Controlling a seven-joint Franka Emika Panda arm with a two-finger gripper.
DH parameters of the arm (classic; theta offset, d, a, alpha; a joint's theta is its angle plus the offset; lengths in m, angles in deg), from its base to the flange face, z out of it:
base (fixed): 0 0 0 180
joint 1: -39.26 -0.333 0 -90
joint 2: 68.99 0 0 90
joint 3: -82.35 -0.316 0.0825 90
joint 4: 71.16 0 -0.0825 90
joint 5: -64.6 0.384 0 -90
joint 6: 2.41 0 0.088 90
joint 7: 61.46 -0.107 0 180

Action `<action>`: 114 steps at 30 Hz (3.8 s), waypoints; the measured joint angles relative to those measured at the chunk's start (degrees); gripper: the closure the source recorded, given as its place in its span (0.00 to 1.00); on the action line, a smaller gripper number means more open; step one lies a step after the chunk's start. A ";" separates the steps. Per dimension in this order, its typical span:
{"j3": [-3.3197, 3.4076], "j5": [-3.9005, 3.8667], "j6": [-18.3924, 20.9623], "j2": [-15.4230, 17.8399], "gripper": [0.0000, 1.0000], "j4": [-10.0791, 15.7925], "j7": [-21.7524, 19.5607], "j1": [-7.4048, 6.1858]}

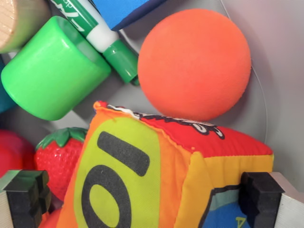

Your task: Pick an object from the bin

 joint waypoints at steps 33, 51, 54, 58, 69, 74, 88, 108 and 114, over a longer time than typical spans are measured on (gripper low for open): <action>-0.04 0.00 -0.05 0.06 1.00 -0.19 0.02 0.00; -0.02 0.00 2.81 3.28 1.00 0.08 0.02 0.00; -0.02 0.00 3.68 4.19 1.00 0.11 0.02 0.00; -0.01 0.00 4.87 5.39 1.00 0.12 0.02 0.00; 0.01 -0.01 8.79 8.93 1.00 -0.27 0.02 0.00; 0.02 -0.02 10.97 10.47 1.00 -0.89 0.02 0.00; 0.04 -0.05 17.64 14.26 1.00 -3.79 0.02 0.00; 0.09 -0.08 27.47 17.43 1.00 -10.48 0.02 0.00; 0.10 -0.09 29.95 17.75 1.00 -12.62 0.02 0.00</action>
